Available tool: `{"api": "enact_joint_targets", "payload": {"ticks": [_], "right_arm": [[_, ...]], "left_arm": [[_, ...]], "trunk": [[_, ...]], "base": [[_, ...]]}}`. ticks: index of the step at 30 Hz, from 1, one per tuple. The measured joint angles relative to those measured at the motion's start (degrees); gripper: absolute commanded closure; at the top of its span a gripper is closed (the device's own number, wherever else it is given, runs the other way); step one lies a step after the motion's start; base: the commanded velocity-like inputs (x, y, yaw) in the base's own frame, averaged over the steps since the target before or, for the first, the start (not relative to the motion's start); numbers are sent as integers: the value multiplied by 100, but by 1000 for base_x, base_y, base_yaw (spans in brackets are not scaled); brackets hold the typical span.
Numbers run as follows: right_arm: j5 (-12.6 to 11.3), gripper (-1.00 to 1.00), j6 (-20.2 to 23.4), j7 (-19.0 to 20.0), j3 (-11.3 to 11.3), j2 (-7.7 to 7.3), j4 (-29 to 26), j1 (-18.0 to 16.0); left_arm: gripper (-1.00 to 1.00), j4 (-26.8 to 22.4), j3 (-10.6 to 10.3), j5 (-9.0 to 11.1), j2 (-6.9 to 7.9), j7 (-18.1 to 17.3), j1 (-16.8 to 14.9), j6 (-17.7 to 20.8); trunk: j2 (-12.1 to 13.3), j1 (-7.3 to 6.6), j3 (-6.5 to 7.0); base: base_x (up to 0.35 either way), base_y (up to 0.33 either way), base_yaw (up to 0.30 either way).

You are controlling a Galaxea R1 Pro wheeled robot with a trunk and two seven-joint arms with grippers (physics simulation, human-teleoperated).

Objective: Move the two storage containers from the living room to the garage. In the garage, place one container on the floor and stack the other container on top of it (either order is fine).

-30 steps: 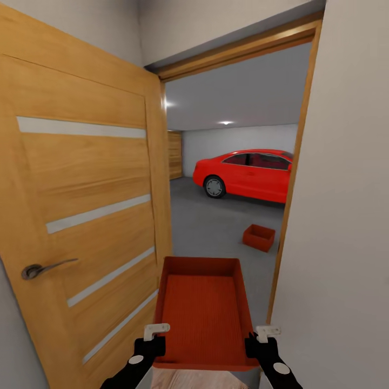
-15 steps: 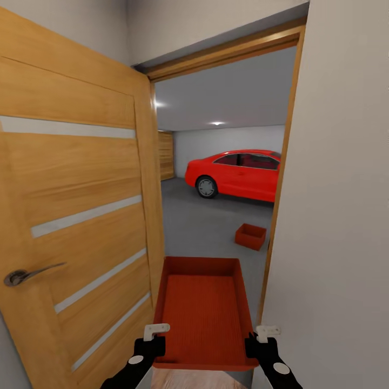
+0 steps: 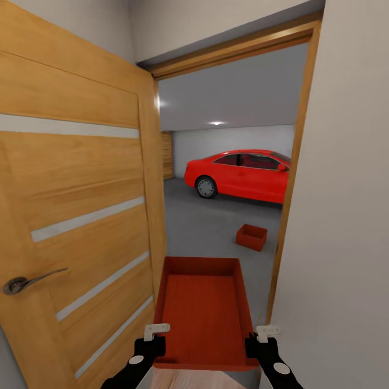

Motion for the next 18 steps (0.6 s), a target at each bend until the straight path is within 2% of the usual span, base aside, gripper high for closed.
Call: {"api": "enact_joint_targets", "payload": {"ticks": [10,18], "right_arm": [[-8,100,2,-1,10,-3,-1,0],[-5,100,2,-1,0,0,0,0]], "left_arm": [[100,3,0,0,0,-1,-1,0],[100,-6,-2,0,0,-1,0,9]], "trunk": [[1,2,0],[0,2,0]], "base": [[38,67,0],[0,202,0]]}}
